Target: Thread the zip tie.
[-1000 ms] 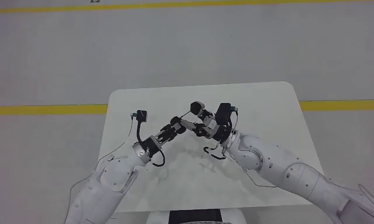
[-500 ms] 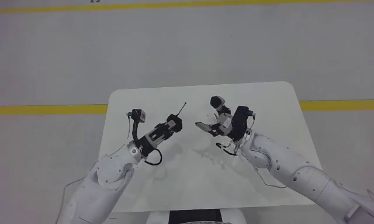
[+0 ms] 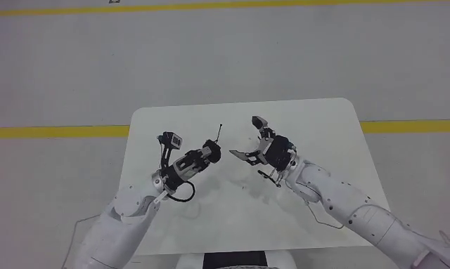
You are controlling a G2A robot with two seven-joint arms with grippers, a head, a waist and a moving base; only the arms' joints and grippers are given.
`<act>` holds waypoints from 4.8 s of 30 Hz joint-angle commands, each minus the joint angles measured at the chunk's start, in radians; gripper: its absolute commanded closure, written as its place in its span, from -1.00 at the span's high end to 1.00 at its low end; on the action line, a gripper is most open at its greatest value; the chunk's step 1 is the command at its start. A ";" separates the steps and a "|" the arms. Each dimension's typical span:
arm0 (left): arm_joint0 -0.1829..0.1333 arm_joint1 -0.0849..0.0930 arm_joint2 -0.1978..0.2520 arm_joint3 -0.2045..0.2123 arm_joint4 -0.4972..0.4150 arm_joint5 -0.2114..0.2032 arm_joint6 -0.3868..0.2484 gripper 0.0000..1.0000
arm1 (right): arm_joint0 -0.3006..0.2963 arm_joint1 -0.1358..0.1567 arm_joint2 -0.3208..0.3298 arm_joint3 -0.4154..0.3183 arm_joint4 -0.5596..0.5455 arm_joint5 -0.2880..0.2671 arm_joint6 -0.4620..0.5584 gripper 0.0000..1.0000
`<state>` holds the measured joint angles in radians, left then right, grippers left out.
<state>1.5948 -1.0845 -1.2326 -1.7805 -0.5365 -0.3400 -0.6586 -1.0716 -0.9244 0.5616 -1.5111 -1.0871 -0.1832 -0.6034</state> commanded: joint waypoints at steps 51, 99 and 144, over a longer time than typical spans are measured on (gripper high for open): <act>-0.024 -0.014 0.040 0.025 -0.344 0.067 -0.143 -1.00 | 0.067 -0.245 -0.065 0.311 -0.362 0.329 -0.442 1.00; -0.024 -0.014 0.040 0.025 -0.344 0.067 -0.143 -1.00 | 0.031 -0.312 -0.002 0.361 -0.483 0.460 -0.576 -0.38; -0.024 -0.014 0.040 0.025 -0.344 0.067 -0.143 -1.00 | 0.029 -0.323 0.013 0.364 -0.483 0.474 -0.595 -0.66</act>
<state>1.5709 -1.0989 -1.1930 -1.7557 -0.8807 -0.2733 -0.8013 -1.0418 -1.2470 0.5736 -1.1468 -1.5700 0.2907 -1.1979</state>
